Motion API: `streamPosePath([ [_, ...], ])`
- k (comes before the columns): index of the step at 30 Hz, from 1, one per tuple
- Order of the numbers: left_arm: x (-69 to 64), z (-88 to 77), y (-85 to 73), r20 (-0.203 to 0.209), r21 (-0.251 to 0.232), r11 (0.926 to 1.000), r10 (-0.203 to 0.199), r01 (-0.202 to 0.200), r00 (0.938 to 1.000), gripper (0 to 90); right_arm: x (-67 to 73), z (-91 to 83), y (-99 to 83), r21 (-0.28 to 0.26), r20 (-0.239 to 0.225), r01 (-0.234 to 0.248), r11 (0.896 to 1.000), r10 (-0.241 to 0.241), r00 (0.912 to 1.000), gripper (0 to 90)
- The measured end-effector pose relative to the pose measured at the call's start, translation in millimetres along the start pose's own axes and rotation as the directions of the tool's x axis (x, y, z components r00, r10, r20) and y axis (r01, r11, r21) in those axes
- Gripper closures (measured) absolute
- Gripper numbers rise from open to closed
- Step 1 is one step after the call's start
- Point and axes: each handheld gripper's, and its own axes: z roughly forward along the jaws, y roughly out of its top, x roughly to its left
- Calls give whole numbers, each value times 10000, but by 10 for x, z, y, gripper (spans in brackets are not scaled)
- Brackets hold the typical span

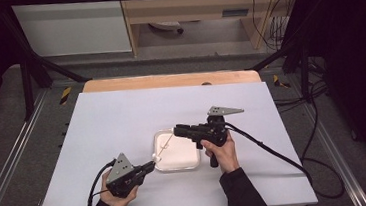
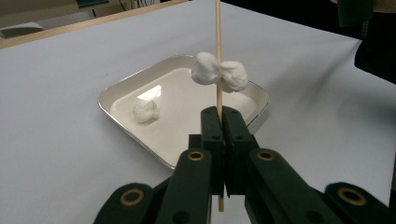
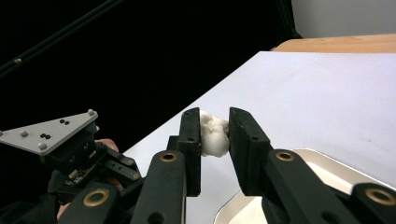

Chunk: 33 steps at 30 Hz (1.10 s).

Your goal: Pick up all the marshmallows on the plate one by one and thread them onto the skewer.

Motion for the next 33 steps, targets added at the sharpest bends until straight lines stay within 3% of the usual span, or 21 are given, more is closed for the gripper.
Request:
streamPosePath([
  [7, -3, 7, -5, 43, 88, 9999, 92, -92, 9999, 891, -11, 24, -18, 130, -237, -232, 9996, 235, 9994, 774],
  [15, -23, 19, -8, 26, 342, 9982, 497, -498, 9988, 892, -14, 37, -43, 525, -476, -312, 9981, 338, 9983, 792],
  [33, -33, 44, -19, 34, 713, 9958, 582, -583, 9983, 894, 6, 75, -125, 852, -670, -169, 9962, 226, 9975, 815],
])
